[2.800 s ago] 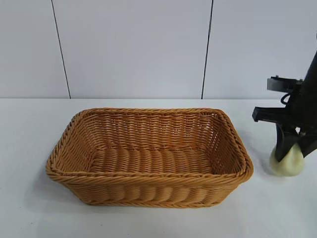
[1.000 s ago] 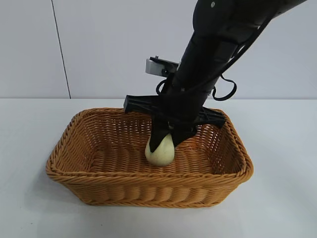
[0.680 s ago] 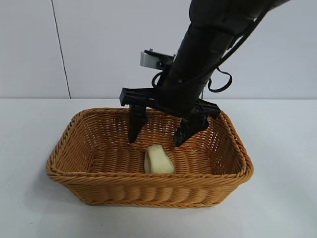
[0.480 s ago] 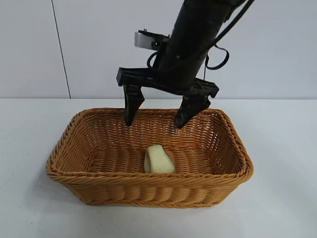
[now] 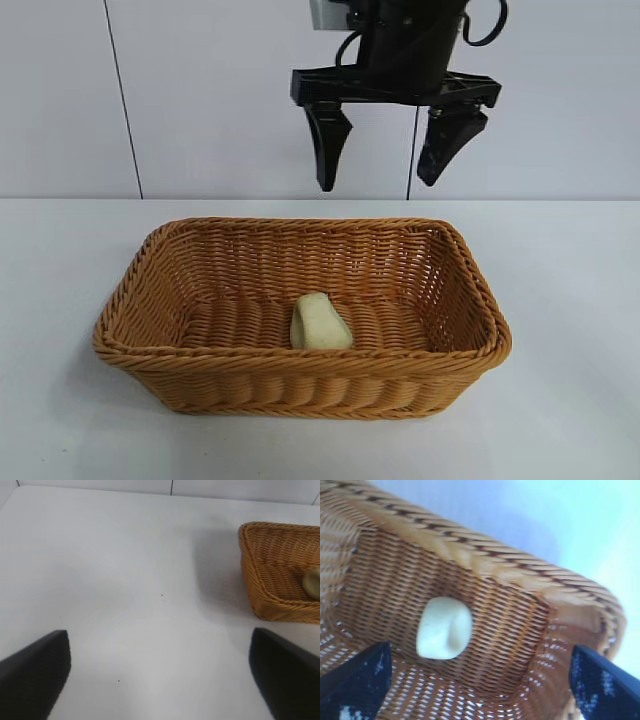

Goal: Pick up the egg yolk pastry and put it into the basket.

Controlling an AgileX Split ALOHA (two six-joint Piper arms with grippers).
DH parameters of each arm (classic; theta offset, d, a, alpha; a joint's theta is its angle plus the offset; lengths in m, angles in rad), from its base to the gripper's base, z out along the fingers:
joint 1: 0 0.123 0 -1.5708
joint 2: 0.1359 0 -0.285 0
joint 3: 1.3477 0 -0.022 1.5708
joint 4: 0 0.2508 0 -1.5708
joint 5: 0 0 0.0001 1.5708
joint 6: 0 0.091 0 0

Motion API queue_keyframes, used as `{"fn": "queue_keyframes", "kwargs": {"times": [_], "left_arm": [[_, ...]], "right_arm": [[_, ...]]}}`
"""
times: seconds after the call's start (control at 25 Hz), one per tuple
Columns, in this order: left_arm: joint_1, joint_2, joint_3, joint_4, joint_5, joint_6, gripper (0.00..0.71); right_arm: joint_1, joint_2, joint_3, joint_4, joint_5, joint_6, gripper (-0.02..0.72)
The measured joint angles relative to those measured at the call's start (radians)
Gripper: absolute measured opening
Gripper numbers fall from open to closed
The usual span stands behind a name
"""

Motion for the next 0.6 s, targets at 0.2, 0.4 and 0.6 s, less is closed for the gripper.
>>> {"fn": "queue_keyframes", "kwargs": {"times": [0.2,0.4,0.6], "left_arm": [[0.0,0.0,0.0,0.0,0.0,0.0,0.695],[0.0,0.0,0.0,0.0,0.0,0.0,0.695],[0.0,0.0,0.0,0.0,0.0,0.0,0.695]], "right_arm": [[-0.139,0.0,0.0,-0.005,0.023,-0.011,0.695],[-0.186,-0.001,0.001,-0.005,0.023,-0.031,0.695],[-0.186,-0.054,0.089,-0.005,0.023,-0.038,0.695]]}}
